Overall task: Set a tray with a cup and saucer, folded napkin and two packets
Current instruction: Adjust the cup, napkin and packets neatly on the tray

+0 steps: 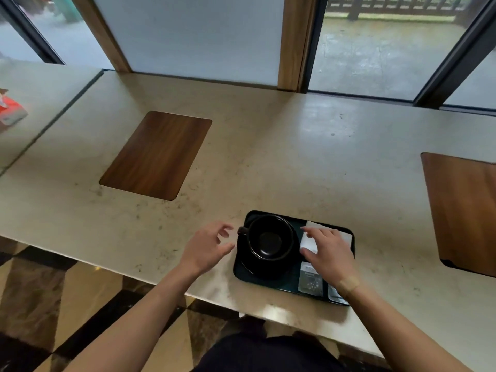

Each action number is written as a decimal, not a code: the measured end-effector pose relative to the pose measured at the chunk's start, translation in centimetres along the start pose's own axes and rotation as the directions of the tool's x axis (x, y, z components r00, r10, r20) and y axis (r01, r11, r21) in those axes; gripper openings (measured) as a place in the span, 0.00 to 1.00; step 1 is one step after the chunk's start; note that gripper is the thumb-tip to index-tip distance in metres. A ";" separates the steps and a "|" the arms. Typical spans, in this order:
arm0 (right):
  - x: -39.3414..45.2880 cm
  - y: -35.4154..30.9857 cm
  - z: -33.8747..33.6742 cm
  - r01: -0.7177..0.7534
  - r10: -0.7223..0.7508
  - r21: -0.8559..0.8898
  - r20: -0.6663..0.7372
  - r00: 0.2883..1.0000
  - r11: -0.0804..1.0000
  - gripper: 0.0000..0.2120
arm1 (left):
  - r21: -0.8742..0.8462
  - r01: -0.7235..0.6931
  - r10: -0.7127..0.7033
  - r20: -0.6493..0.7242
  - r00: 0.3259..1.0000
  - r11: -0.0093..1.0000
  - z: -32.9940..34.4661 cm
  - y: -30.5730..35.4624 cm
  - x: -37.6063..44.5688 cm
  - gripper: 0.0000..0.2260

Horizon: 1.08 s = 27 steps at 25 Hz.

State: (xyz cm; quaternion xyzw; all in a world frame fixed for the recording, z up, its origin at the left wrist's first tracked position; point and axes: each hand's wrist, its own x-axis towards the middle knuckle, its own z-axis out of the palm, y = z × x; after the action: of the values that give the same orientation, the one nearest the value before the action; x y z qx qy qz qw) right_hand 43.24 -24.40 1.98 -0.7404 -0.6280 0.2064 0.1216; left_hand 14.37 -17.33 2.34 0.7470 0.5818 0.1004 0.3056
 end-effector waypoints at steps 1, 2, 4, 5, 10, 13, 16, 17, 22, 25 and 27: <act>0.3 -0.2 0.3 -0.020 0.020 -0.012 0.004 1.000 1.000 0.23 | -0.020 0.021 -0.020 0.030 0.999 1.000 0.3 -0.4 0.4 0.16; 0.6 -0.4 0.5 -0.037 0.037 -0.030 0.011 0.999 0.999 0.24 | -0.048 0.039 -0.036 0.062 0.997 0.998 0.7 -0.7 0.7 0.17; 1.0 -0.6 0.8 -0.066 0.069 -0.066 0.042 0.997 0.996 0.24 | -0.119 0.069 -0.053 0.128 0.990 0.991 1.4 -1.1 1.5 0.17; 1.1 -0.7 0.9 -0.080 0.085 -0.073 0.062 0.994 0.994 0.23 | -0.147 0.074 -0.051 0.156 0.986 0.986 1.6 -1.2 1.8 0.17; 1.3 -1.3 1.3 -0.112 0.116 -0.051 0.084 0.990 0.992 0.21 | -0.214 0.080 -0.043 0.176 0.983 0.973 2.5 -1.4 2.8 0.15; 1.7 -1.5 1.2 -0.118 0.120 -0.025 0.116 0.986 0.993 0.24 | -0.245 0.080 -0.035 0.184 0.982 0.966 2.5 -1.6 2.9 0.15; 2.1 -1.5 1.0 -0.125 0.126 -0.018 0.162 0.979 0.992 0.27 | -0.245 0.064 -0.017 0.191 0.981 0.967 2.4 -1.6 3.3 0.16; 2.1 -1.6 1.0 -0.125 0.128 -0.027 0.176 0.976 0.992 0.28 | -0.246 0.061 -0.013 0.193 0.981 0.967 2.3 -1.5 3.5 0.16; 1.3 -2.0 1.2 -0.180 0.178 -0.008 0.183 0.967 0.984 0.29 | -0.212 0.042 0.006 0.221 0.975 0.976 1.8 -1.2 5.5 0.15; 0.1 -2.5 1.6 -0.209 0.203 0.014 0.177 0.963 0.978 0.26 | -0.195 0.032 0.016 0.241 0.970 0.980 1.6 -1.0 6.7 0.16; -1.0 -3.0 1.9 -0.221 0.219 0.005 0.141 0.966 0.975 0.24 | -0.184 0.021 0.027 0.252 0.967 0.983 1.5 -0.9 7.3 0.16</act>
State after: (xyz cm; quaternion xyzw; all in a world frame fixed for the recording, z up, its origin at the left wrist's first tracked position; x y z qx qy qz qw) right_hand 39.60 -24.96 1.78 -0.7880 -0.5468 0.2762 0.0613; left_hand 16.56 -10.95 -0.87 0.7229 0.5250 0.0584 0.4454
